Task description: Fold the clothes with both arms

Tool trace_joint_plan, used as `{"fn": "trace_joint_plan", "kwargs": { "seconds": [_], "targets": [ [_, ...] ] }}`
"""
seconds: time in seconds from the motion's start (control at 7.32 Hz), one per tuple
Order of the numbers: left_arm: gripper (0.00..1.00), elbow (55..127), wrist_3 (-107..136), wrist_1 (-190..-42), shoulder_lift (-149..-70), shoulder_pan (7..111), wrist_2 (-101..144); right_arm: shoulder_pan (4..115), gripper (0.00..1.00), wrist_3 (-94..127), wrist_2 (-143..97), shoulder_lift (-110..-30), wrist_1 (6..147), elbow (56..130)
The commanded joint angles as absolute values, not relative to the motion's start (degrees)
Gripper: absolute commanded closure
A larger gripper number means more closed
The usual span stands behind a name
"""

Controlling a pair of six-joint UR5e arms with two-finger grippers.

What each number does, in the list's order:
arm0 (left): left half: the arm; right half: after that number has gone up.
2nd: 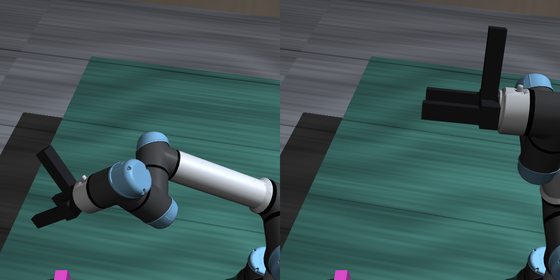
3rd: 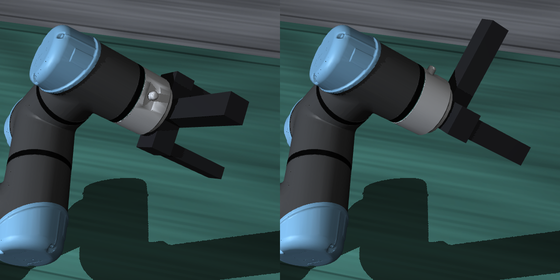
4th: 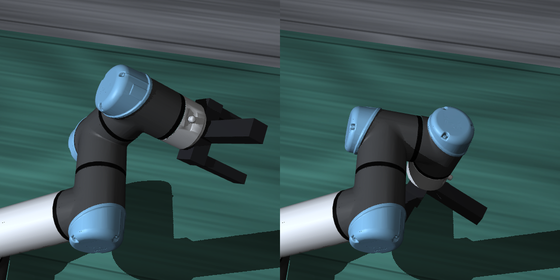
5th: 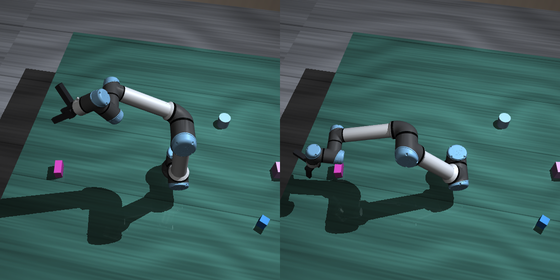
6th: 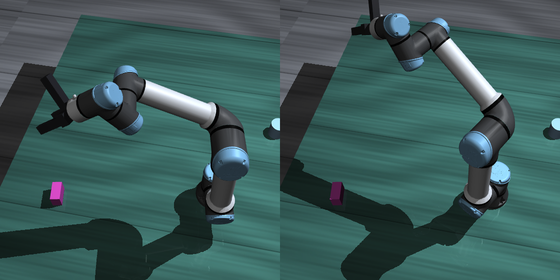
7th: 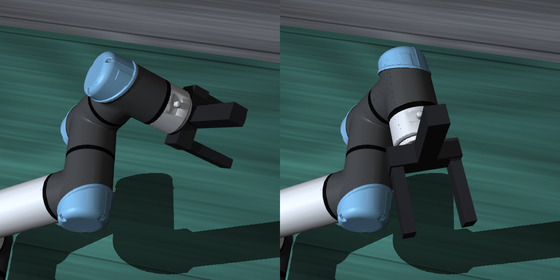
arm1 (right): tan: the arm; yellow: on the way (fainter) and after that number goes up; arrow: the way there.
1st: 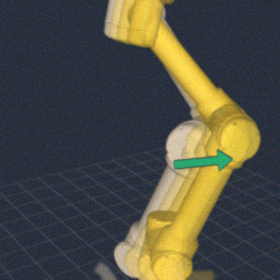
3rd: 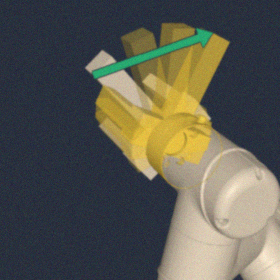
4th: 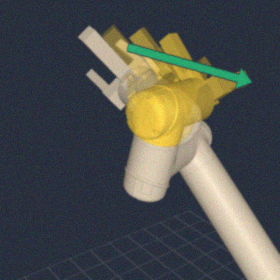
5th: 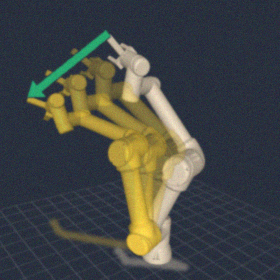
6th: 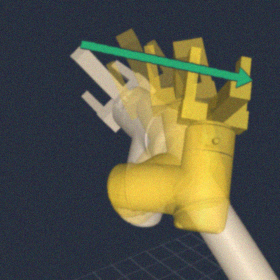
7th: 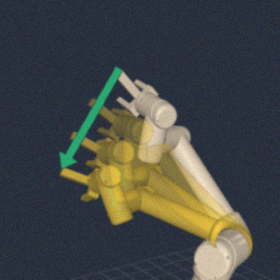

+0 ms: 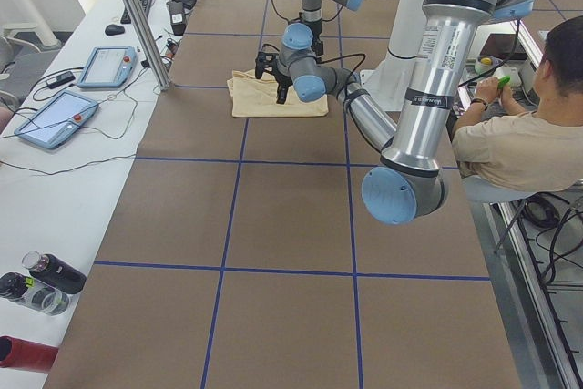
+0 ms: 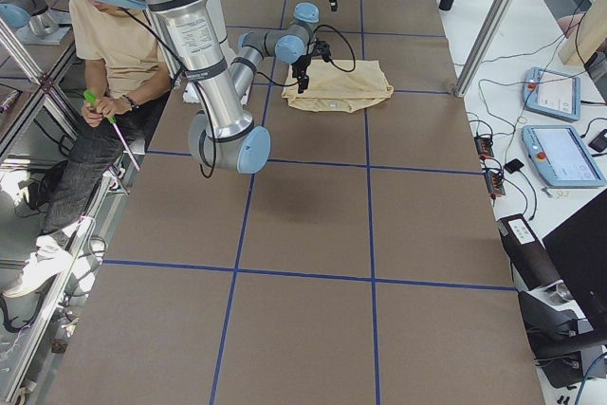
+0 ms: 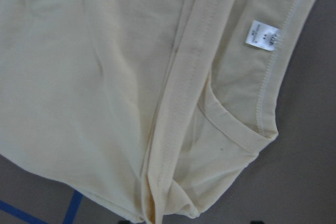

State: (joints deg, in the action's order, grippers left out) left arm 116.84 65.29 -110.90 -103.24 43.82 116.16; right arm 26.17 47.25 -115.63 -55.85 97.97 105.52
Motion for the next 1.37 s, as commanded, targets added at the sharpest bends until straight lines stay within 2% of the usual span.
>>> {"fn": "trace_joint_plan", "kwargs": {
  "seconds": [0.0, 0.14, 0.41, 1.23],
  "targets": [
    [0.32, 116.98, 65.39, -110.83, -102.66, 43.86, 116.02, 25.93, 0.57, 41.93, -115.58, -44.7, 109.29, 97.34],
    [0.32, 116.63, 65.48, -110.83, -102.66, 43.86, 115.84, 24.88, 0.6, 40.97, -113.57, -44.56, 109.86, 96.69],
    [0.31, 116.37, 65.74, -110.83, -102.57, 43.95, 115.75, 21.72, 0.6, 40.26, -108.57, -43.51, 110.74, 93.01],
    [0.3, 116.28, 65.92, -110.74, -102.48, 43.95, 115.66, 20.39, 0.6, 39.11, -107.14, -43.59, 113.99, 92.99]
  ]
}}
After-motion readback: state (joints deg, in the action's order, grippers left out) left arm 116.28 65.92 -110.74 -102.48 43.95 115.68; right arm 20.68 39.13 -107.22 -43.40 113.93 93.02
